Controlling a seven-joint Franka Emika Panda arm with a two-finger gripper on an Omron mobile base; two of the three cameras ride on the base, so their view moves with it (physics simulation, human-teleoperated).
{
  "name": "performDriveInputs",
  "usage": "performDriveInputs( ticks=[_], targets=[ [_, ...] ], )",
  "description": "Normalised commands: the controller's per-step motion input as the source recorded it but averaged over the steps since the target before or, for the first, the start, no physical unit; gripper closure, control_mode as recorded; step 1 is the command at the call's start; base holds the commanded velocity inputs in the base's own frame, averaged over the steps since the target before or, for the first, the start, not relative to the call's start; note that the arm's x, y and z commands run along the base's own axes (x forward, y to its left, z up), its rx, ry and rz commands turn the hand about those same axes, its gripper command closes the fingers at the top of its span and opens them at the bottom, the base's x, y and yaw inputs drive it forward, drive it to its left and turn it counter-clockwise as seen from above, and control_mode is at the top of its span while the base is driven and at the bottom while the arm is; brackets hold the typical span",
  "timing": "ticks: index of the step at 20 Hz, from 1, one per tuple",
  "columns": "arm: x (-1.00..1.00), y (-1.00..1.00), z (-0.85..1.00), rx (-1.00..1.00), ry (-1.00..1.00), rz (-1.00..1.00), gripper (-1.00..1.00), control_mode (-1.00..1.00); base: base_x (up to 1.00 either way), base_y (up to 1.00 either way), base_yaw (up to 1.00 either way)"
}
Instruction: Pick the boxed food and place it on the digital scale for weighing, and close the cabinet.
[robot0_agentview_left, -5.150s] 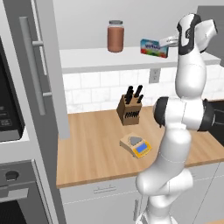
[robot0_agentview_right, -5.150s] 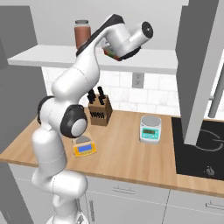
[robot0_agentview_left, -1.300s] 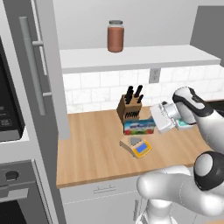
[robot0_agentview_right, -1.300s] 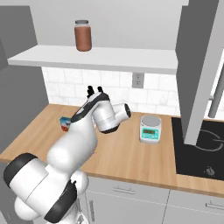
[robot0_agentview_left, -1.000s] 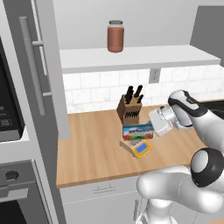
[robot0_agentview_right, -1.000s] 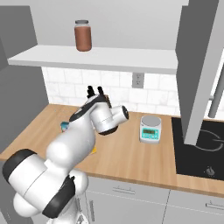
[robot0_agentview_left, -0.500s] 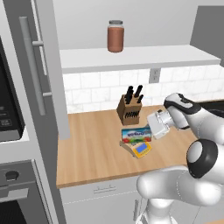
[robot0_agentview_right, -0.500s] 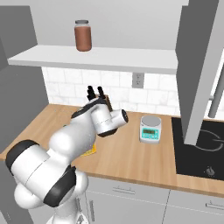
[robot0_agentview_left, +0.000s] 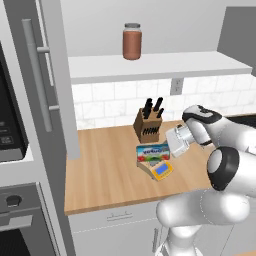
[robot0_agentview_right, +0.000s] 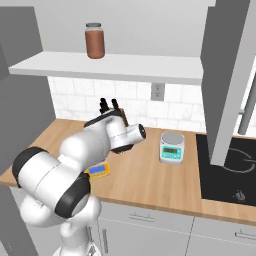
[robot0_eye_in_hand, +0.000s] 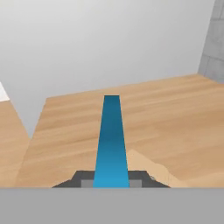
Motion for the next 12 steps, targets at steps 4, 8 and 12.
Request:
performDriveInputs(
  ticks=[4,8,12],
  targets=[
    [0.26,0.0,-0.24,0.0,0.0,0.0,1.0,-1.0,0.0,0.0,0.0],
    [0.12,0.0,-0.34,0.0,0.0,0.0,1.0,-1.0,0.0,0.0,0.0],
    [0.02,0.0,-0.31,0.0,0.0,0.0,1.0,-1.0,0.0,0.0,0.0]
  ],
)
